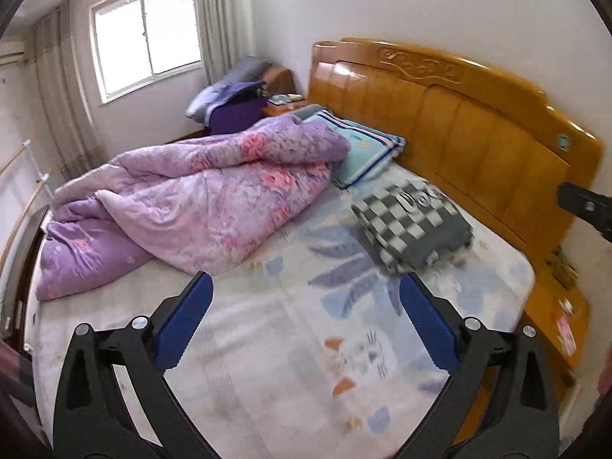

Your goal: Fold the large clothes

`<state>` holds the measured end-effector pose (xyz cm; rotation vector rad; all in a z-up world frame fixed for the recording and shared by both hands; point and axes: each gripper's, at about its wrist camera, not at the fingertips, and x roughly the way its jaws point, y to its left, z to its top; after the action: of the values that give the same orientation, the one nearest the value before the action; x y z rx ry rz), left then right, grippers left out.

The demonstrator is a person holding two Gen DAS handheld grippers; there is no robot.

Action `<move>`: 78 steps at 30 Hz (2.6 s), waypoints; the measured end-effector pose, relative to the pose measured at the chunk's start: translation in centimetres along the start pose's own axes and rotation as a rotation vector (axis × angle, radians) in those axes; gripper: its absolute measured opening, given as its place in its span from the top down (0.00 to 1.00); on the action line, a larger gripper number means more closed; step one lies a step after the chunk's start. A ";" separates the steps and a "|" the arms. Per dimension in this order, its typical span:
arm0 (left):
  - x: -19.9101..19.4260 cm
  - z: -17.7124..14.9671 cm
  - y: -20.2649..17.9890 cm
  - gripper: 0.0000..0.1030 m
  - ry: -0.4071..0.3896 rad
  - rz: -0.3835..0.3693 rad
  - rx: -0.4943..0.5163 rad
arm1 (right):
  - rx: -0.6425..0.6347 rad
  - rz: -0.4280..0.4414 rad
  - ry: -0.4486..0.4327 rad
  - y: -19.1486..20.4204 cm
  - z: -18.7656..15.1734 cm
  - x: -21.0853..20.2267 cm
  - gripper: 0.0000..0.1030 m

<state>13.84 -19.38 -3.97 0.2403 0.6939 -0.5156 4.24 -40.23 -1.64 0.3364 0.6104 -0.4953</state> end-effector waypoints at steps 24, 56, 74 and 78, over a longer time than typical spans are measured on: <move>-6.9 -8.0 5.7 0.05 0.083 0.021 -0.120 | -0.137 0.025 0.065 9.1 -10.9 -4.5 0.07; -5.4 -7.2 3.2 0.05 0.077 0.036 -0.140 | -0.186 0.015 0.042 8.1 -10.7 -4.3 0.07; -5.9 -7.5 2.8 0.05 0.078 0.043 -0.150 | -0.187 0.007 0.046 7.7 -10.9 -4.5 0.07; -6.1 -7.5 2.5 0.05 0.084 0.049 -0.161 | -0.174 0.001 0.052 7.1 -11.0 -4.8 0.07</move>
<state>7.07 -12.13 -5.40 0.1278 0.8050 -0.4022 -0.45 -27.83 -6.07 0.1847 0.6987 -0.4301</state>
